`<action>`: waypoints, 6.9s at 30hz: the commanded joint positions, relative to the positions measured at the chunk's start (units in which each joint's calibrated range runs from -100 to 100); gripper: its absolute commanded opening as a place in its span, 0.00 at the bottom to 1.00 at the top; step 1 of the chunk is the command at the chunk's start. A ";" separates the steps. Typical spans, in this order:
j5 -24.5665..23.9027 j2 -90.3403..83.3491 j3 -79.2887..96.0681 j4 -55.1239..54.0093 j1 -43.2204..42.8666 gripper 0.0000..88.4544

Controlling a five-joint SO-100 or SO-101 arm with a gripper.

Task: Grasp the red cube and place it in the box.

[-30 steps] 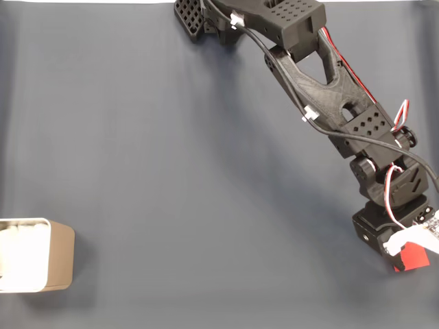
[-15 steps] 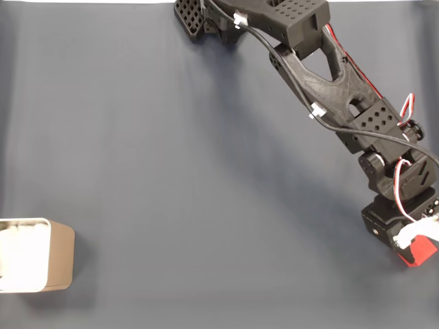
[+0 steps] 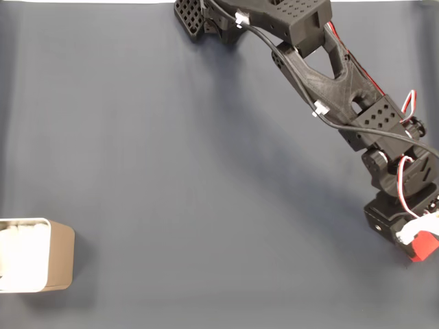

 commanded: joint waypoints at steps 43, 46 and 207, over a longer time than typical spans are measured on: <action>1.32 -26.41 20.93 -0.37 1.94 0.08; 1.27 -31.09 24.94 -0.37 2.79 0.08; 2.78 -30.14 17.46 4.47 61.81 0.09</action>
